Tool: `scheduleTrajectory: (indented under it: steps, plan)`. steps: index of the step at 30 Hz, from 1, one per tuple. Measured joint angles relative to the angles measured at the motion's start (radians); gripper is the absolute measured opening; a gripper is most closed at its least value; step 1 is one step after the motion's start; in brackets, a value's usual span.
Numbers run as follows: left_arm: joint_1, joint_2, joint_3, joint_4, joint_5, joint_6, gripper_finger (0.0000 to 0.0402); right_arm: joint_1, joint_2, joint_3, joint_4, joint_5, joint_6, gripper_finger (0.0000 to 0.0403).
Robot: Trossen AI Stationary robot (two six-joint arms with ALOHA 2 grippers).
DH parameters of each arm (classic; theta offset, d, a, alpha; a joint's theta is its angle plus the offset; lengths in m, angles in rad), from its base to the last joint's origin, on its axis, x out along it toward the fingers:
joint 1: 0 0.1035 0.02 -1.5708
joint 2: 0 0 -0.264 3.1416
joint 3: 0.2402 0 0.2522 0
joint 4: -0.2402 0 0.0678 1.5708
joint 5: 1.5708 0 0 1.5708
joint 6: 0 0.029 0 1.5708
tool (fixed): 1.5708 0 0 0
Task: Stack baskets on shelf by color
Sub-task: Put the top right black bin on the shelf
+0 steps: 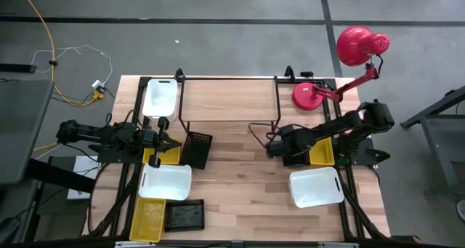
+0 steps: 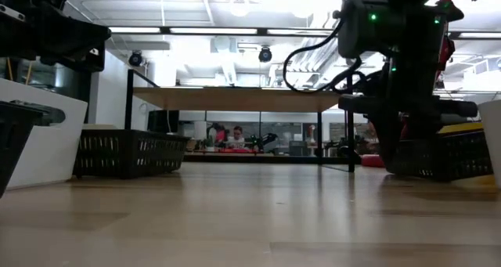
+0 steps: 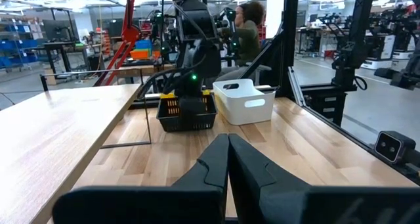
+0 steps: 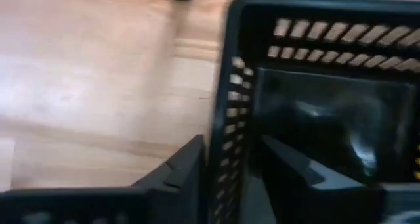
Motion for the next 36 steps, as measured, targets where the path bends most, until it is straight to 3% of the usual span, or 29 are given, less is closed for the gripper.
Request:
scheduleTrajectory:
  steps: [5,12,18,21,24,27,33,36]
  plan:
    - [0.000,0.000,0.000,0.000,0.000,0.000,0.0000,0.003,-0.026,0.004,0.006,-0.012,-0.131,0.0012]
    - [0.000,0.000,0.000,0.000,0.000,0.000,0.0000,0.007,-0.186,0.108,-0.009,-0.091,-0.393,0.0003]
    - [0.000,0.000,0.000,0.000,0.000,0.000,0.0000,-0.006,-0.325,0.240,0.005,-0.401,-0.778,0.0001]
    - [0.000,0.000,0.000,0.000,0.000,0.000,0.0000,-0.015,-0.359,0.323,0.074,-0.477,-0.910,0.0000]
    - [0.000,0.000,0.000,0.000,0.000,0.000,0.0000,-0.049,-0.354,0.425,0.160,-0.442,-0.969,0.0000]
    - [0.000,0.000,0.000,0.000,0.000,0.000,0.0000,-0.106,-0.313,0.552,0.187,-0.321,-1.003,0.0000]
    - [0.000,0.000,0.000,0.000,0.000,0.000,0.0000,-0.216,-0.161,0.801,0.074,-0.036,-0.945,0.0000]
    - [0.000,0.000,0.000,0.000,0.000,0.000,0.0000,-0.255,-0.069,0.898,-0.059,0.039,-0.867,0.0000]
